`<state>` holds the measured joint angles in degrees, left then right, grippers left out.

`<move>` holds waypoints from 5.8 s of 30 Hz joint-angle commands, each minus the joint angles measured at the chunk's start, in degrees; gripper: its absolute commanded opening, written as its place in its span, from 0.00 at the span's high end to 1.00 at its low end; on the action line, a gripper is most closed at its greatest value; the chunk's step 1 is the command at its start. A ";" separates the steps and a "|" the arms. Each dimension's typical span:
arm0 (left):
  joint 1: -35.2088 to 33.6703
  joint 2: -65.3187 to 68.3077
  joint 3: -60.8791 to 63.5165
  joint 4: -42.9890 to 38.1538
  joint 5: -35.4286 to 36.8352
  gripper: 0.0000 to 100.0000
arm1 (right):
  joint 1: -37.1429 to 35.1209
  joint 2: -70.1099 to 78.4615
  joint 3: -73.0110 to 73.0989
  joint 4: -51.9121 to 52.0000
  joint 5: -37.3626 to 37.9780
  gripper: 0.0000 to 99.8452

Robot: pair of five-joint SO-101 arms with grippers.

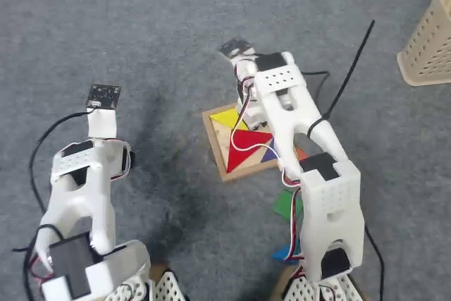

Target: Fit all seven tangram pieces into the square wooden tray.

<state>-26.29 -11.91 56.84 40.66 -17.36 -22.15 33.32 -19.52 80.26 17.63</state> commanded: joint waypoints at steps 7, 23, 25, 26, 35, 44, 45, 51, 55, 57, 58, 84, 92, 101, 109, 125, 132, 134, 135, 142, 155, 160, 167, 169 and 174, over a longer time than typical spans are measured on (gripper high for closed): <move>0.00 -2.64 -0.13 -1.05 -0.62 0.82 | 0.31 -5.14 7.65 -3.91 2.99 0.93; 0.00 -2.64 -0.13 -1.05 -0.62 0.82 | -5.32 -15.52 23.12 -6.46 2.99 0.97; 0.00 -2.64 -0.13 -1.05 -0.62 0.82 | -5.85 -16.04 23.56 -6.29 2.73 0.97; 0.00 -2.64 -0.13 -1.05 -0.62 0.82 | -6.20 -16.40 23.56 -6.11 2.73 0.97; 0.00 -2.64 -0.13 -1.05 -0.62 0.82 | -10.86 -27.30 23.91 -6.55 0.70 0.96; 0.00 -2.64 -0.13 -1.05 -0.62 0.82 | -14.11 -22.29 24.18 -11.12 4.57 0.87; 0.00 -2.64 -0.13 -1.05 -0.62 0.82 | -14.11 -20.62 24.09 -11.82 4.66 0.87; 0.00 -2.64 -0.13 -1.05 -0.62 0.82 | -10.07 -12.26 19.25 -12.79 4.40 0.87; 0.00 -2.64 -0.13 -1.05 -0.62 0.82 | -8.04 -8.84 15.74 -12.97 4.31 0.91; 0.00 -2.64 -0.13 -1.05 -0.62 0.82 | -7.60 -8.04 14.42 -12.79 4.31 0.93; 0.00 -2.64 -0.13 -1.05 -0.62 0.82 | -7.34 -8.04 14.07 -12.70 4.22 0.93; 0.00 -2.64 -0.13 -1.05 -0.62 0.82 | -1.63 -17.45 27.43 -7.87 31.21 0.79; 0.00 -2.64 -0.13 -1.05 -0.62 0.82 | -1.71 -14.46 27.34 -8.13 31.65 0.79; 0.00 -2.64 -0.13 -1.05 -0.62 0.82 | -1.80 -15.08 27.34 -9.01 31.38 0.88; 0.00 -2.64 -0.13 -1.05 -0.62 0.82 | -2.77 -15.16 27.08 -7.60 24.70 0.99; 0.00 -2.64 -0.13 -1.05 -0.62 0.82 | -4.00 -24.40 25.67 0.84 -2.11 0.99; 0.00 -2.64 -0.13 -1.05 -0.62 0.82 | -11.12 -24.75 25.85 3.12 -5.63 0.99; 0.00 -2.64 -0.13 -1.05 -0.62 0.82 | -12.70 -24.66 25.85 3.47 -5.63 0.99; 0.00 -2.64 -0.13 -1.05 -0.62 0.82 | -13.23 -24.66 26.11 3.56 -5.63 0.99; 0.00 -2.64 -0.13 -1.05 -0.62 0.82 | -17.45 -25.19 29.45 0.40 -5.63 0.99; 0.00 -2.64 -0.13 -1.05 -0.62 0.82 | -20.79 -25.27 29.63 -1.19 -5.54 0.84; 0.00 -2.64 -0.13 -1.05 -0.62 0.82 | -20.35 -26.33 29.36 -1.63 -5.63 0.85; 0.00 -2.64 -0.13 -1.05 -0.62 0.82 | -20.97 -39.08 34.20 -3.38 -4.66 0.96; 0.00 -2.64 -0.13 -1.05 -0.62 0.82 | -20.97 -42.24 36.84 -6.11 -3.96 0.96; 0.00 -2.64 -0.13 -1.05 -0.62 0.82 | -18.68 -39.25 40.09 -18.15 -3.69 0.96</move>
<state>-26.29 -11.91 56.84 40.66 -17.36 -42.46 -5.45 21.01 68.40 12.70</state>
